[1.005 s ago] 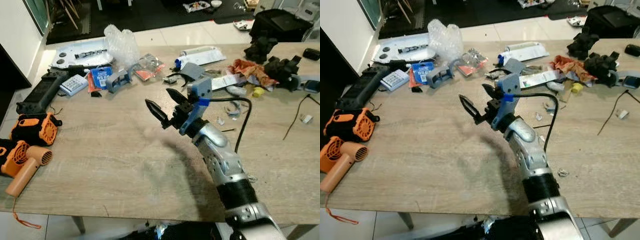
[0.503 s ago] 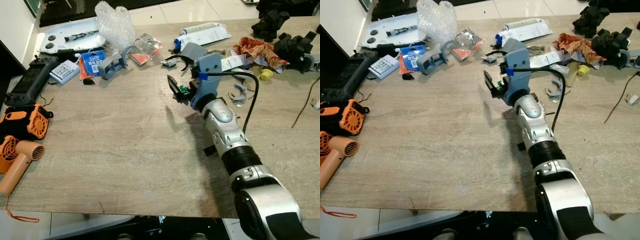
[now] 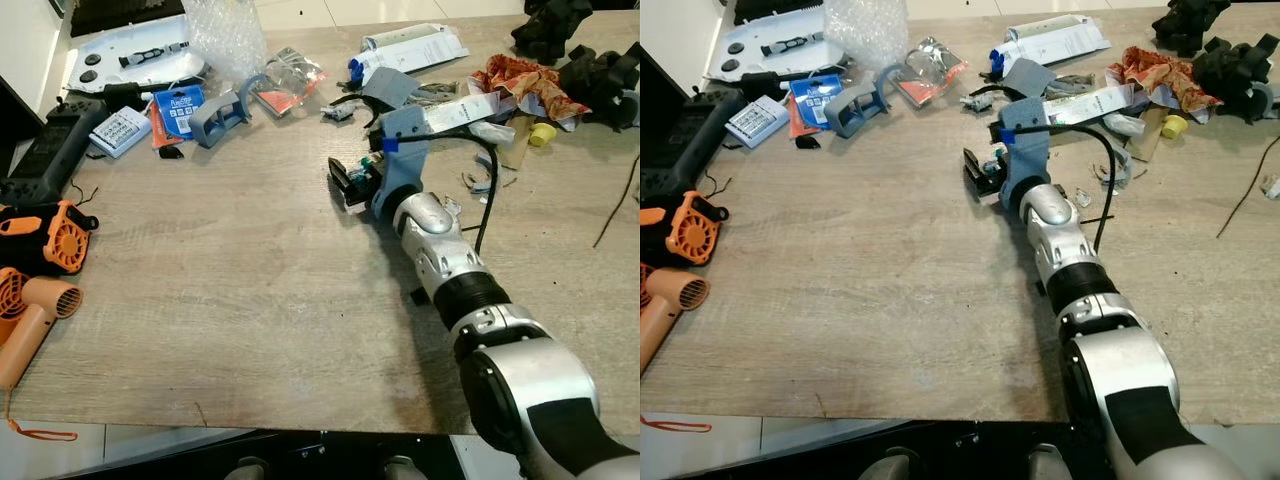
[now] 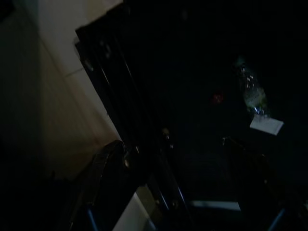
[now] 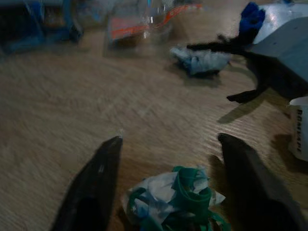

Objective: Picking trash to rubbish bin

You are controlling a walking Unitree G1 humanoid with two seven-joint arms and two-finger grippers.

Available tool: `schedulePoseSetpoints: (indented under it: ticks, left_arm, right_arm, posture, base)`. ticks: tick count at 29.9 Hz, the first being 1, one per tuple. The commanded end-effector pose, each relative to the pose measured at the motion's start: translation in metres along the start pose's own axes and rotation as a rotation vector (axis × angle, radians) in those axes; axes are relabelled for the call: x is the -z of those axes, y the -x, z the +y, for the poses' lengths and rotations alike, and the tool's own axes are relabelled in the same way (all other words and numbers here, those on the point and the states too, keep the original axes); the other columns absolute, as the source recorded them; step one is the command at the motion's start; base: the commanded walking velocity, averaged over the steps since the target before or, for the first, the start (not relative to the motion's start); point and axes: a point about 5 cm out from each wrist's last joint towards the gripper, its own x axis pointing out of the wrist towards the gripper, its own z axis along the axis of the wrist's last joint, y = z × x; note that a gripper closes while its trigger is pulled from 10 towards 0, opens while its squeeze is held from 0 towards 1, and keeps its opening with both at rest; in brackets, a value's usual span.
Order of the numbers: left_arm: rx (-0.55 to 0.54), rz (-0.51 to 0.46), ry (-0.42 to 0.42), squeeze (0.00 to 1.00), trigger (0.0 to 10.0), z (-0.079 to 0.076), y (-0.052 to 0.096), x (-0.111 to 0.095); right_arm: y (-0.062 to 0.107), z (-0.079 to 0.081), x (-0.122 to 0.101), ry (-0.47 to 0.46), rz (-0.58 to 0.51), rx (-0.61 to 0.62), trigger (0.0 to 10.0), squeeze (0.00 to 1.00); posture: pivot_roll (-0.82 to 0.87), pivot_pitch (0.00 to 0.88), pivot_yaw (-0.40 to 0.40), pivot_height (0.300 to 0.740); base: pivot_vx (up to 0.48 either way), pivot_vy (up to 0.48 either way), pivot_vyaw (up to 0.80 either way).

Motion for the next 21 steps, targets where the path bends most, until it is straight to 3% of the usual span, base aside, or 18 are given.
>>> schedulePoseSetpoints:
  ticks: [1,4,10,18,21]
  left_arm:
    - [0.003,0.060,0.016,0.00,10.0,-0.006,0.008,0.019]
    - [0.009,0.031,0.030,0.00,10.0,-0.014,0.002,0.009]
    - [0.007,-0.001,0.056,0.00,10.0,-0.022,-0.008,-0.009]
    - [0.008,-0.020,0.098,0.00,10.0,-0.038,-0.021,-0.034]
    - [0.013,-0.015,0.108,0.00,10.0,-0.042,-0.024,-0.040]
  right_arm:
    - [0.004,-0.001,0.022,0.028,0.144,-0.001,0.0,0.00]
    - [0.004,-0.008,0.023,0.077,0.243,-0.007,0.0,0.00]
    - [0.005,-0.013,0.024,0.077,0.293,-0.009,0.0,0.00]
    - [0.014,-0.020,0.036,-0.061,0.297,0.005,0.0,0.00]
    - [0.016,-0.022,0.030,-0.177,0.188,-0.005,0.0,0.00]
  posture:
    - [0.09,0.532,0.115,0.740]
    - [0.07,0.508,0.103,0.740]
    - [0.05,0.446,0.076,0.740]
    - [0.00,0.350,0.058,0.740]
    - [-0.02,0.322,0.057,0.740]
  base:
    - [0.000,0.000,0.00]
    - [0.000,0.000,0.00]
    - [0.000,0.000,0.00]
    - [0.000,0.000,0.00]
    - [0.000,0.000,0.00]
